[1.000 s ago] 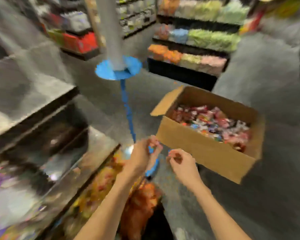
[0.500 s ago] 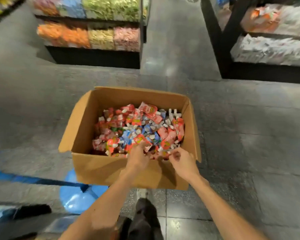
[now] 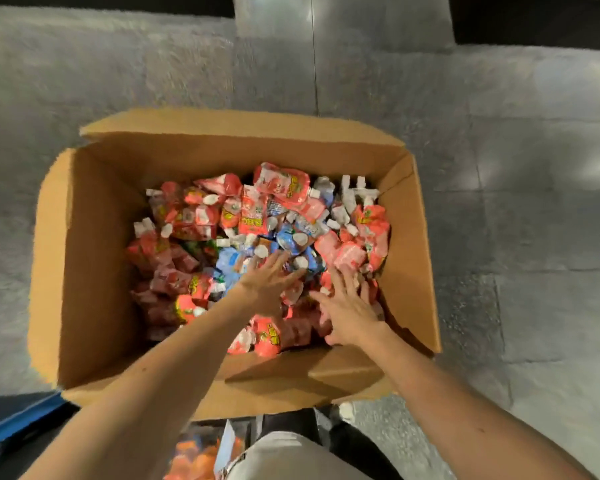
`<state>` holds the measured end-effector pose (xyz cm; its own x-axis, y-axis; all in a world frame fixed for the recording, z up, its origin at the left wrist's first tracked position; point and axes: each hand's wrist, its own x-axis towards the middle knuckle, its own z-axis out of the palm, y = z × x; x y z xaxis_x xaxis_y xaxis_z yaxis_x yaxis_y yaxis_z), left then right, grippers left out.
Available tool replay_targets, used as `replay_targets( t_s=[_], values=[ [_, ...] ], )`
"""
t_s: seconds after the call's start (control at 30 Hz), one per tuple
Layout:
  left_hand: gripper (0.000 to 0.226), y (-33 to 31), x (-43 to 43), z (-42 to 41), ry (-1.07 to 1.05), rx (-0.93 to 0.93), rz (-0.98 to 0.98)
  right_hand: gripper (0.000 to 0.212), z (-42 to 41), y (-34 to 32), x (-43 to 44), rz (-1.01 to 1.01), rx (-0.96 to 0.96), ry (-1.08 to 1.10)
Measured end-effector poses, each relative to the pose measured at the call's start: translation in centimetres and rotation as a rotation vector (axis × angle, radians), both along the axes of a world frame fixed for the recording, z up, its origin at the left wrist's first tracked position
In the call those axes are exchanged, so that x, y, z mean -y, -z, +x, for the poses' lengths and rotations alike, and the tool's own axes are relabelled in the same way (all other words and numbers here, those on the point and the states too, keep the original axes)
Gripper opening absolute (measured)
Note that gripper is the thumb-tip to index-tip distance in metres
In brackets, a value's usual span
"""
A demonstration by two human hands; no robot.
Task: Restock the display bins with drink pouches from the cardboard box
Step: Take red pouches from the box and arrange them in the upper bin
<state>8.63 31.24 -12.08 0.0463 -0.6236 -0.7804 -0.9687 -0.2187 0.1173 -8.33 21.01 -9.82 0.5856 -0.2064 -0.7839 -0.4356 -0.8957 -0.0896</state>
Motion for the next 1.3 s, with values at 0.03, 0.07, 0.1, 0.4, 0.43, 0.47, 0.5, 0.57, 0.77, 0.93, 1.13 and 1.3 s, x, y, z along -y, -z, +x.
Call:
replay_targets(
  t_s=[0.03, 0.07, 0.1, 0.4, 0.43, 0.47, 0.5, 0.57, 0.77, 0.93, 1.13, 1.3],
  values=[
    [0.122, 0.0, -0.2, 0.0, 0.023, 0.008, 0.013, 0.098, 0.1, 0.4, -0.1, -0.027, 0.016, -0.031],
    [0.120, 0.2, -0.7, -0.2, 0.035, 0.014, 0.023, 0.101, 0.2, 0.7, -0.2, -0.066, 0.023, -0.063],
    [0.117, 0.2, -1.1, -0.5, 0.041, 0.021, 0.031, 0.104, 0.3, 0.9, -0.2, -0.111, 0.020, -0.104],
    [0.089, 0.4, -2.9, -4.5, 0.007, 0.068, -0.162, 0.061, 0.9, 1.1, -0.3, -0.033, 0.042, -0.122],
    [0.080, 0.5, -3.2, -4.6, -0.046, 0.055, -0.222, 0.060, 1.1, 1.1, -0.4, -0.028, 0.046, -0.104],
    [0.076, 0.7, -3.5, -4.5, -0.087, 0.043, -0.253, 0.060, 1.3, 1.0, -0.5, -0.026, 0.050, -0.094],
    [0.077, 0.8, -3.7, -4.2, -0.099, 0.040, -0.247, 0.060, 1.5, 0.9, -0.4, -0.028, 0.051, -0.096],
    [0.086, 0.8, -3.7, -3.6, -0.043, 0.049, -0.171, 0.062, 1.8, 0.9, 0.2, -0.041, 0.043, -0.141],
    [0.076, 0.4, -2.8, -4.0, -0.008, 0.049, -0.108, 0.068, 2.6, 0.5, 0.8, -0.101, -0.109, -0.360],
    [0.085, -1.6, -2.9, -0.2, -0.467, -0.190, -0.135, 0.046, 2.1, -0.5, 0.9, 0.037, 0.015, -0.158],
    [0.069, -4.8, -5.3, 2.5, -1.046, -0.388, -0.512, 0.058, 2.5, -3.9, 2.2, 0.182, 0.272, 0.450],
    [0.058, -7.8, -7.3, 2.7, -1.596, -0.606, -0.733, 0.060, 4.9, -7.5, 1.7, 0.352, 0.397, 0.824]
  ],
)
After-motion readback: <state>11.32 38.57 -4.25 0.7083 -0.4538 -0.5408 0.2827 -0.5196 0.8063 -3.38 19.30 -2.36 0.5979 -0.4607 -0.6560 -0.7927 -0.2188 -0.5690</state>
